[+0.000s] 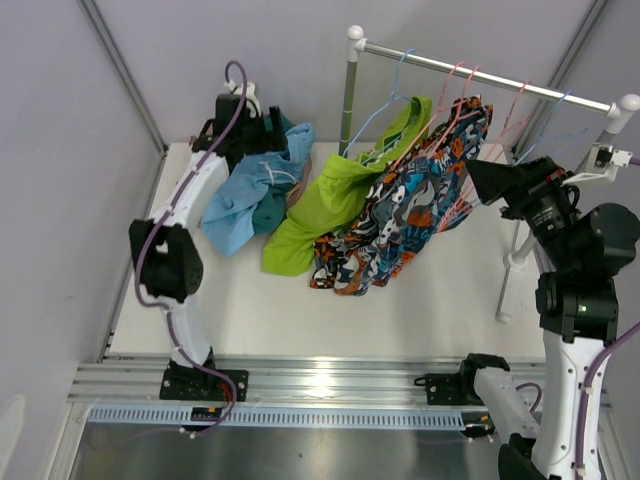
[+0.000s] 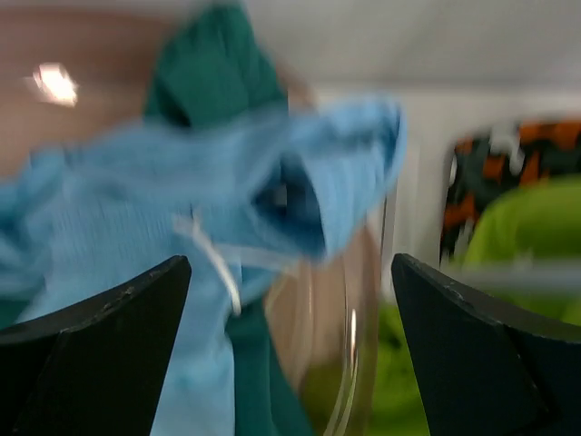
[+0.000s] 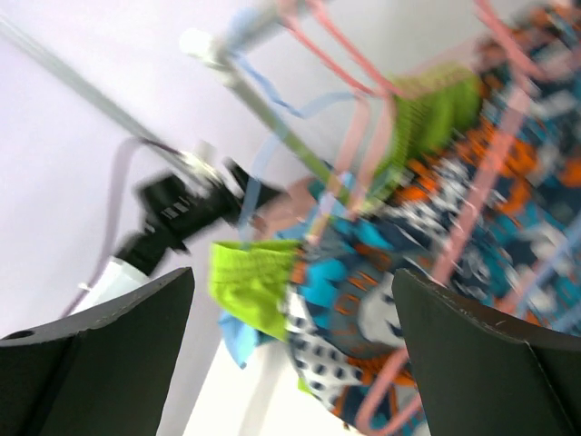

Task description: Remove the shorts from the hanger

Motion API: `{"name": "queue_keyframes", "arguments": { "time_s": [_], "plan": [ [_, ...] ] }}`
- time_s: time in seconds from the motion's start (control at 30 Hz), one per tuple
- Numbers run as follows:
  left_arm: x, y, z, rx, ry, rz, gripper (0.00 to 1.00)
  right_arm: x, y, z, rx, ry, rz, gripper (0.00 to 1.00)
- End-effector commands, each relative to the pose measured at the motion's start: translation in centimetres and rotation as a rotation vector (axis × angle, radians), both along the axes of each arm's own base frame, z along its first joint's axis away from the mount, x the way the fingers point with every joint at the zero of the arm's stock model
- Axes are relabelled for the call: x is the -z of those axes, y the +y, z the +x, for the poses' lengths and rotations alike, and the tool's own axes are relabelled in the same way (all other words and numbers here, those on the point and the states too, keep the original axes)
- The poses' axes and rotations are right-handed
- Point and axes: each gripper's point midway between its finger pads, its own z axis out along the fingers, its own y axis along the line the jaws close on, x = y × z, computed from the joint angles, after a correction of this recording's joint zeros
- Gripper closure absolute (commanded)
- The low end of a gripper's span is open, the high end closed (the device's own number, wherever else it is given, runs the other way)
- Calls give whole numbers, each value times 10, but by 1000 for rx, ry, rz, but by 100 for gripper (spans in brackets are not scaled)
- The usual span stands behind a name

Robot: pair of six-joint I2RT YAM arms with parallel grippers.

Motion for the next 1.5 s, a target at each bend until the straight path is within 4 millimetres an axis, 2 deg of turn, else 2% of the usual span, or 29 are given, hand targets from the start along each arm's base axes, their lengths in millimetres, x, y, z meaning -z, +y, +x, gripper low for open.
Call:
{"name": "queue_keyframes", "arguments": {
  "time_s": [0.0,0.03,0.07,0.13,0.17,0.2,0.23,0.27,0.3,0.33,0.37,0.4,0.43,0.5,0.6,0.67,0.8,0.93,0.97,1.0,1.17,1.33,1.47],
  "plan": [
    [-127,0,-69,-1,-287,-54,1,-55,14,-25,-73,-194,-21,1],
    [-101,5,-82,-18,-231,-34,1,-59,13,-23,-70,-207,0,1],
    [-129,10,-107,-17,-280,-47,1,-59,12,-19,-61,-207,13,1],
    [-108,11,-134,-9,-230,-41,1,-56,11,-4,-58,-188,35,1],
    [-131,14,-159,2,-281,-51,1,-55,8,3,-42,-180,42,4],
    [-116,10,-173,22,-258,-44,1,-53,7,10,-33,-173,43,7],
    [-118,10,-186,35,-270,-41,1,-47,9,23,-31,-145,44,9],
    [-90,12,-197,37,-223,-14,1,-45,4,33,6,-138,34,11],
    [-106,14,-220,53,-270,-22,1,-43,4,41,13,-131,25,13],
    [-106,14,-230,67,-279,-10,1,-36,6,57,20,-104,20,15],
    [-104,16,-240,74,-283,-5,1,-33,5,64,30,-95,14,19],
    [-91,20,-255,79,-263,9,1,-29,13,71,12,-83,1,20],
    [-88,28,-260,50,-262,26,1,-26,20,77,-3,-71,-6,22],
    [-73,38,-273,35,-244,55,1,-20,22,94,21,-43,-27,27],
    [-56,43,-283,35,-227,78,1,-12,27,110,40,-24,-43,28],
    [-52,44,-288,39,-230,79,1,-6,31,119,46,-12,-47,30],
    [-38,45,-293,44,-224,80,1,1,34,128,64,9,-51,36],
    [-36,45,-295,46,-236,75,1,9,37,133,80,27,-61,49],
    [-34,45,-294,46,-234,75,1,11,37,134,81,31,-63,56],
    [-35,44,-294,47,-237,74,1,13,38,135,83,37,-65,58],
    [-24,42,-293,55,-212,74,1,25,39,139,87,61,-74,57],
    [-21,42,-293,56,-209,74,1,27,39,139,88,72,-75,57],
    [-18,42,-293,59,-209,72,1,19,34,127,103,57,-74,48]
  ]
}}
